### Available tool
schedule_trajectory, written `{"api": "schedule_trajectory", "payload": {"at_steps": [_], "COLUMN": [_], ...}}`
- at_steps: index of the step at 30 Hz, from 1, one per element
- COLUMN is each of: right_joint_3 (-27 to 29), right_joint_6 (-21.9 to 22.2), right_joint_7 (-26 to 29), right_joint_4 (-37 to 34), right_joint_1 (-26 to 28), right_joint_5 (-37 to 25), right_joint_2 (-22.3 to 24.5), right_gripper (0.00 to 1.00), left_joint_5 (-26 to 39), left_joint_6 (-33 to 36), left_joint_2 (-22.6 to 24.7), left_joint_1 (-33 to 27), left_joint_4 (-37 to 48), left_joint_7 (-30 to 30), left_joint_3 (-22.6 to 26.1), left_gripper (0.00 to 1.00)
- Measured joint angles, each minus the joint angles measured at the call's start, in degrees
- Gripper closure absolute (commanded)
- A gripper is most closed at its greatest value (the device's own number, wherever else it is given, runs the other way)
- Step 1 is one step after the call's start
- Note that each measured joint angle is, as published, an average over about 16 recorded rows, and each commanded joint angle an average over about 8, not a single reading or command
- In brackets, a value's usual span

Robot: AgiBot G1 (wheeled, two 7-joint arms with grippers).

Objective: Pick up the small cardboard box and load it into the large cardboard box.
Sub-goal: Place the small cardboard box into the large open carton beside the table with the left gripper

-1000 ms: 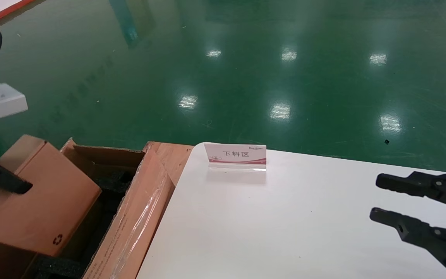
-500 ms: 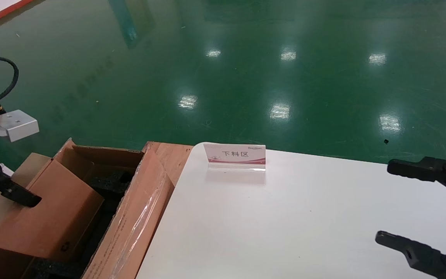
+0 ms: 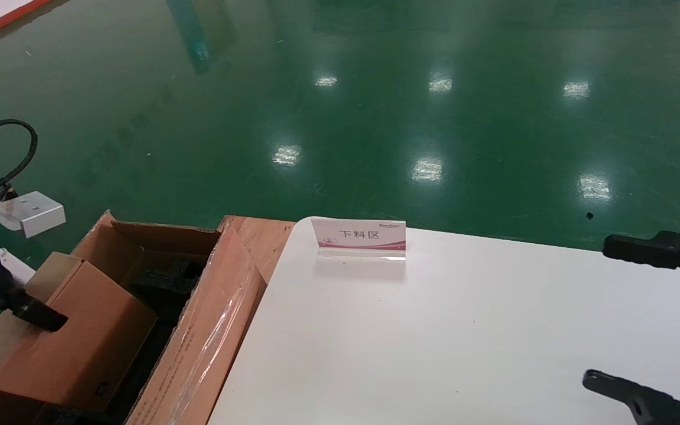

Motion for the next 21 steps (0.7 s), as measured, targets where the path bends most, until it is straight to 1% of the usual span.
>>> {"api": "schedule_trajectory", "payload": {"at_steps": [21], "right_joint_3": [-0.1], "right_joint_6": [0.0], "right_joint_7": [0.0], "right_joint_4": [0.0], "right_joint_1": [0.0], "right_joint_5": [0.0], "right_joint_2": [0.0], "right_gripper": [0.00], "left_joint_5": [4.4], "left_joint_6": [-4.2], "left_joint_2": [1.2], "left_joint_1": [4.0], "left_joint_4": [2.0], "left_joint_7": [1.0], "left_joint_3": [1.2], "left_gripper": [1.00]}}
